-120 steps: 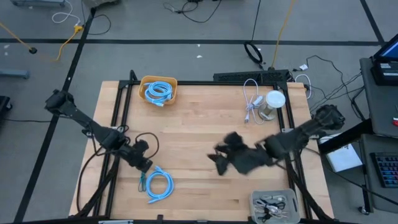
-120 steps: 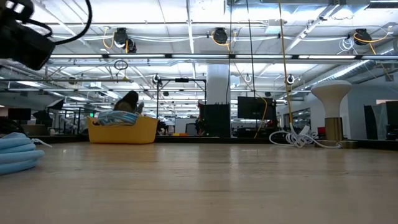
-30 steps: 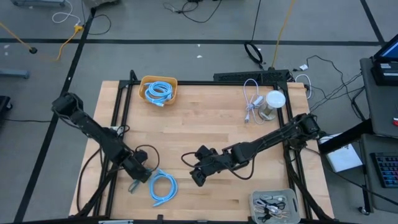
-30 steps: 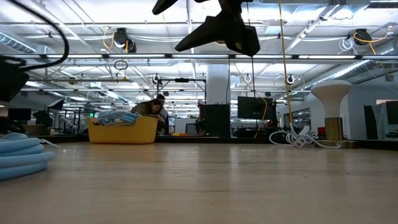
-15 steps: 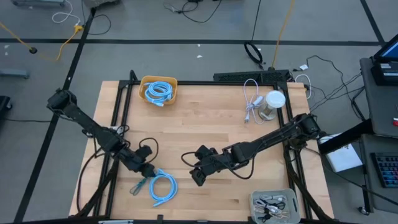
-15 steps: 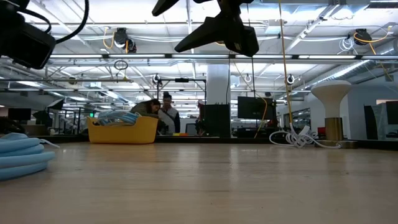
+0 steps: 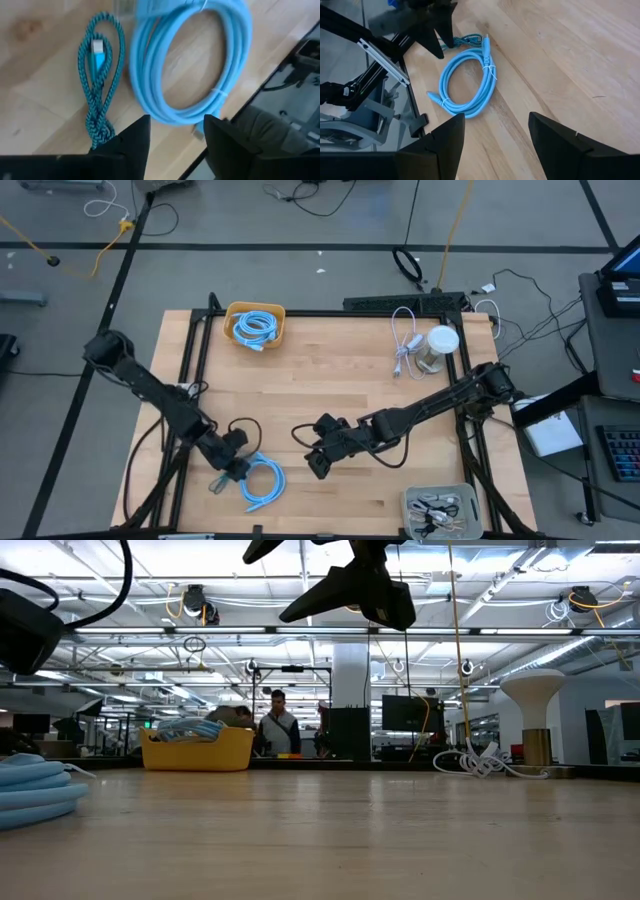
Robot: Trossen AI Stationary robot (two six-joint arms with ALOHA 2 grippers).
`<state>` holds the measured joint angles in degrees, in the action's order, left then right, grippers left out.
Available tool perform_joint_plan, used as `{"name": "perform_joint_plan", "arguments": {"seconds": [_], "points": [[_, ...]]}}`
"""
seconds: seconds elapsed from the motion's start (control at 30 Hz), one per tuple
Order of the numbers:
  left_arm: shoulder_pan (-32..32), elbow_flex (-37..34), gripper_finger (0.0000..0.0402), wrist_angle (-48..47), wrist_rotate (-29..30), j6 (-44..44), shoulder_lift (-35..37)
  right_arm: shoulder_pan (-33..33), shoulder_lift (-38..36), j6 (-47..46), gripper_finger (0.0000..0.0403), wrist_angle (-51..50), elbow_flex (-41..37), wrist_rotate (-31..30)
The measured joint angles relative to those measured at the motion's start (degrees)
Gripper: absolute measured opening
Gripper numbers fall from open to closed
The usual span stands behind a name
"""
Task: Pick & Place USB Port
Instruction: Put the blue hdmi cable into the yellow bin
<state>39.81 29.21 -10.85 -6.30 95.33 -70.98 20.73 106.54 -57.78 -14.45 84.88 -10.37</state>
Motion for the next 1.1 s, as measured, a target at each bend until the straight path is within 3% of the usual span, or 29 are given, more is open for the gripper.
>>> {"name": "perform_joint_plan", "arguments": {"seconds": [0.4,0.63,0.77,0.97,1.1], "points": [[0.28,2.25,0.0182,0.77,-4.02,-0.04,-10.56,-0.09,0.0,0.76,0.0212,1.58,0.0,0.0],[-0.62,2.41,0.0176,1.44,-4.92,0.99,-12.84,-0.09,0.0,1.69,0.0212,3.51,0.0,-0.02],[-1.76,2.32,0.0136,1.09,-5.67,0.72,-12.94,-0.02,0.0,1.9,0.0212,3.51,0.0,-0.02],[-2.87,2.24,0.0027,2.98,-5.41,-1.54,-13.07,-0.02,0.0,2.08,0.0212,3.51,0.0,-0.01],[-3.02,2.15,0.0027,5.44,-4.04,-1.6,-13.18,0.14,0.0,2.34,0.0212,3.51,0.0,-0.02]]}}
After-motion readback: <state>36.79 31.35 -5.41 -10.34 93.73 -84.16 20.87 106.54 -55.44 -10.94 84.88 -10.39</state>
